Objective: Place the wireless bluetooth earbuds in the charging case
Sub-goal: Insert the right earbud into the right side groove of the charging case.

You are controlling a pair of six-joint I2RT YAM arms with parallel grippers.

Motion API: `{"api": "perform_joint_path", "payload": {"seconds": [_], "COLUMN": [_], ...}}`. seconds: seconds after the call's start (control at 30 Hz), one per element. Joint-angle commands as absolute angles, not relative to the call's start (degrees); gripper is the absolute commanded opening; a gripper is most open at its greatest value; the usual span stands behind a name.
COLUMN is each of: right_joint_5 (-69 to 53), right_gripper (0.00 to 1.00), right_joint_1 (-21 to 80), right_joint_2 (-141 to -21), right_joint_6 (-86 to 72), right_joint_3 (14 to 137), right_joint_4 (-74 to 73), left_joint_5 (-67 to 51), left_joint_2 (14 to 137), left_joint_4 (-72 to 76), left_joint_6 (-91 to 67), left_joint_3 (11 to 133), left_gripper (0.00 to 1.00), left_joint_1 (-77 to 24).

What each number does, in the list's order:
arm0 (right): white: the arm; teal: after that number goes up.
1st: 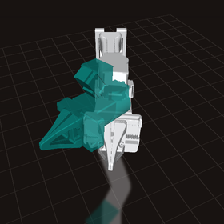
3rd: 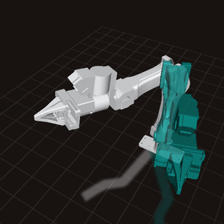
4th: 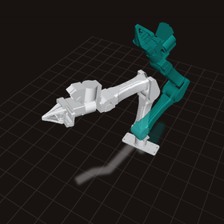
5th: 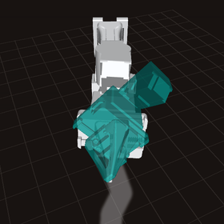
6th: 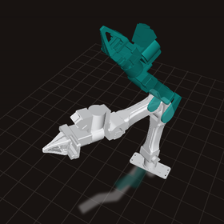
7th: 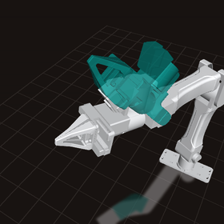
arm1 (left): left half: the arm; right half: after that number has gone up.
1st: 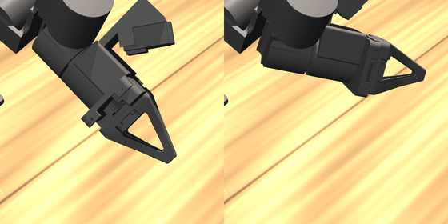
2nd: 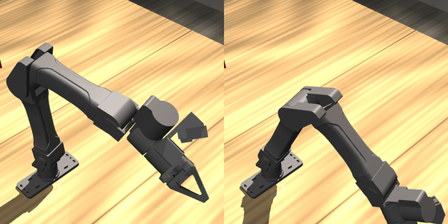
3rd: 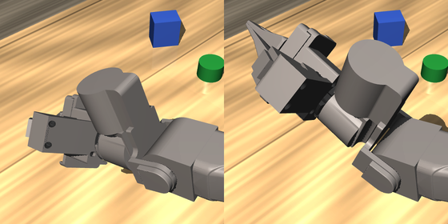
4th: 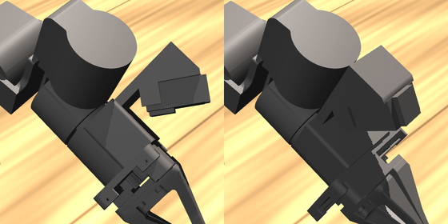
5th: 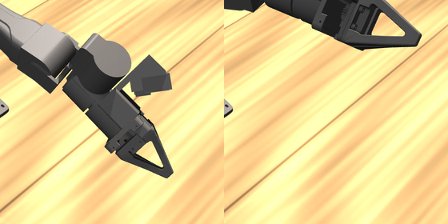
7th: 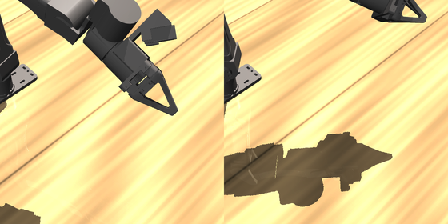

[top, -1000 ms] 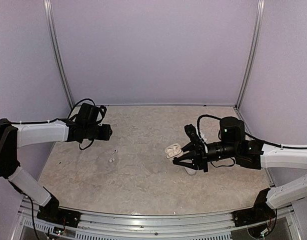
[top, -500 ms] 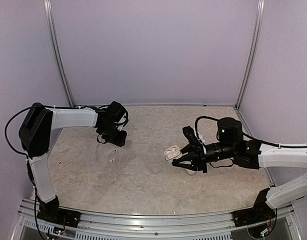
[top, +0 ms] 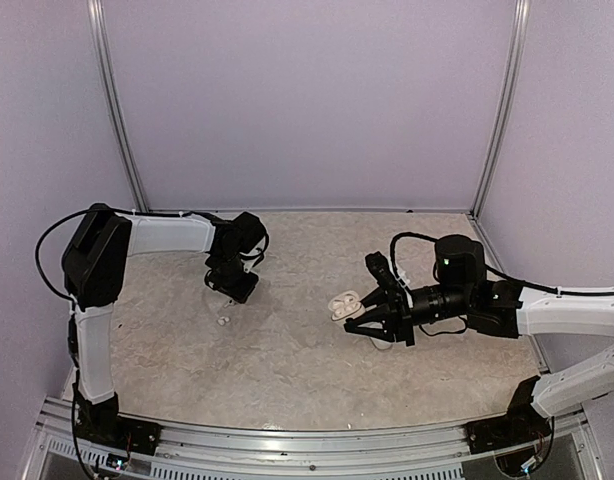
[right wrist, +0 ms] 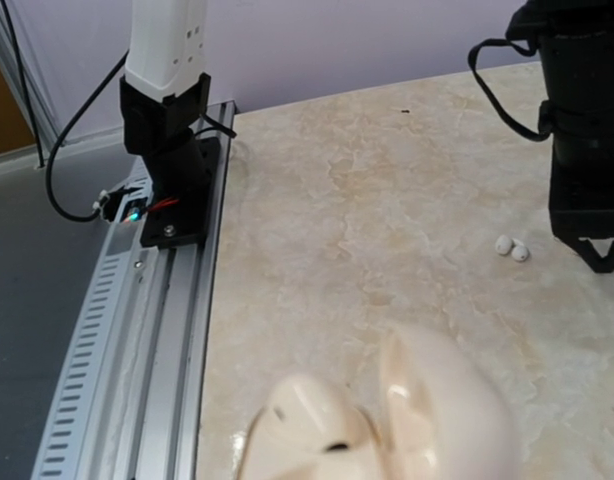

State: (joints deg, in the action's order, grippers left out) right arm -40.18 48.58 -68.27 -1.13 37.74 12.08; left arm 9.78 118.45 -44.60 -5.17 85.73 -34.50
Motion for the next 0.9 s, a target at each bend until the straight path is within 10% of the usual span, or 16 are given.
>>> {"api": "perform_joint_path", "payload": {"seconds": [0.0,0.87], "right_joint_5": [-41.13,-41.18], "right_gripper": [0.00,0.00], "right_joint_1": [48.02,48.08], "right_joint_2": [-68.57,-68.46], "right_joint_6": [-0.62,-0.61], "right_joint_3": [37.97,38.73], "right_joint_4": [12.48,11.58], "left_joint_5": [10.76,11.28], "left_joint_2": [120.18,120.47], "left_joint_4": [-47.58,-49.95], "left_joint_6": [-3.99,-3.08], "left_joint_3": [87.10,85.56], "left_gripper": [0.37,0.24], "left_joint_1": [-34.63,-33.57]}}
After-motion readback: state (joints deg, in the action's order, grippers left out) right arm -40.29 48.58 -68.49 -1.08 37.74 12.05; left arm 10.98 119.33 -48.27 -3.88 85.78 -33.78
